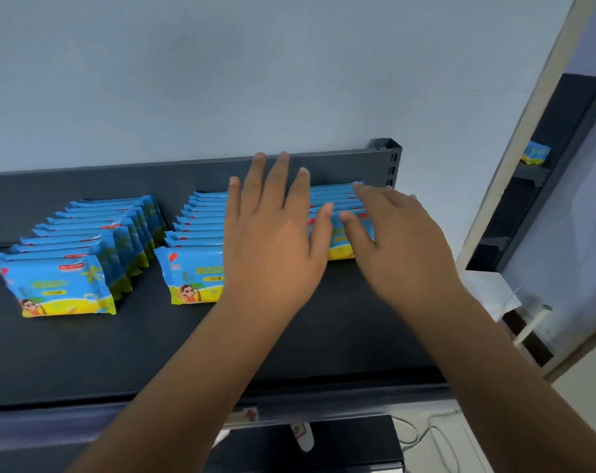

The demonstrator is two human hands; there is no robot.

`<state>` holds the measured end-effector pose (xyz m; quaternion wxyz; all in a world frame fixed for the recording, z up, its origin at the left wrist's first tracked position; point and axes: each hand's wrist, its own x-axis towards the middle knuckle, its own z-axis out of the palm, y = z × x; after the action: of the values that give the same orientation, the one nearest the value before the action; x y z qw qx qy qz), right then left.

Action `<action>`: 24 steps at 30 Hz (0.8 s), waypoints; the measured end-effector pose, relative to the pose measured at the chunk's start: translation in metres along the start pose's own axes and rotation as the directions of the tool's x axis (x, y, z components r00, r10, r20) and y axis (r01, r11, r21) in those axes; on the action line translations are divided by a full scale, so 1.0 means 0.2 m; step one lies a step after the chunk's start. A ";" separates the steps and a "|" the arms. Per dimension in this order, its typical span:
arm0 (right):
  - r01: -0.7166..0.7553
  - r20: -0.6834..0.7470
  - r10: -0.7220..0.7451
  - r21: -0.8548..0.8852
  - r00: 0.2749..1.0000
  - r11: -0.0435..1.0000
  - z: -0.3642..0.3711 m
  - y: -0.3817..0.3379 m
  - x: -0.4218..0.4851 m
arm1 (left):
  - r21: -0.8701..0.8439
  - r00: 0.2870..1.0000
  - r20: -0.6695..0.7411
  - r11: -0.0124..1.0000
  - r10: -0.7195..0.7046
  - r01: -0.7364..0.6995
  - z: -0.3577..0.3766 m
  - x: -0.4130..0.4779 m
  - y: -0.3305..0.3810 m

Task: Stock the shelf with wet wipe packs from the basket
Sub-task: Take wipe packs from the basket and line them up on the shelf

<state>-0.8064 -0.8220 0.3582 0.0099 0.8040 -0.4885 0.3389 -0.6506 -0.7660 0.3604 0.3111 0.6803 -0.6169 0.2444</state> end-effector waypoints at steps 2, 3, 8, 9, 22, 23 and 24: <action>0.124 0.016 -0.124 -0.049 0.992 0.991 0.01 -0.14 -0.01 | 0.135 1.000 0.006 0.991 -0.016 0.015 -0.11 -0.06 -0.13; 0.196 0.037 -0.193 -0.079 0.980 0.977 0.02 -0.23 -0.03 | 0.179 0.999 0.011 0.983 -0.039 0.036 -0.16 -0.10 -0.21; 0.405 0.087 -0.404 0.012 0.911 0.914 0.17 -0.76 -0.13 | 0.345 0.977 -0.006 0.916 -0.215 0.204 -0.46 -0.40 -0.66; 0.427 0.089 -0.430 0.051 0.898 0.903 0.20 -0.89 -0.16 | 0.371 0.966 -0.010 0.896 -0.260 0.245 -0.54 -0.48 -0.75; 0.654 0.096 -0.807 0.534 0.583 0.536 0.74 -2.52 -0.91 | 0.567 0.730 -0.154 0.545 -0.666 0.618 -1.51 -1.64 -1.75; 0.657 0.100 -0.830 0.562 0.549 0.502 0.78 -2.63 -0.97 | 0.572 0.706 -0.169 0.514 -0.688 0.639 -1.56 -1.73 -1.82; 0.660 0.104 -0.852 0.587 0.512 0.469 0.82 -2.73 -1.02 | 0.578 0.678 -0.185 0.479 -0.711 0.660 -1.61 -1.81 -1.89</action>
<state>-0.3455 -0.4344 0.2901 -0.1309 0.9610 0.0381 0.2406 -0.3021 -0.2673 0.2759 0.1238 0.9394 -0.1930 0.2547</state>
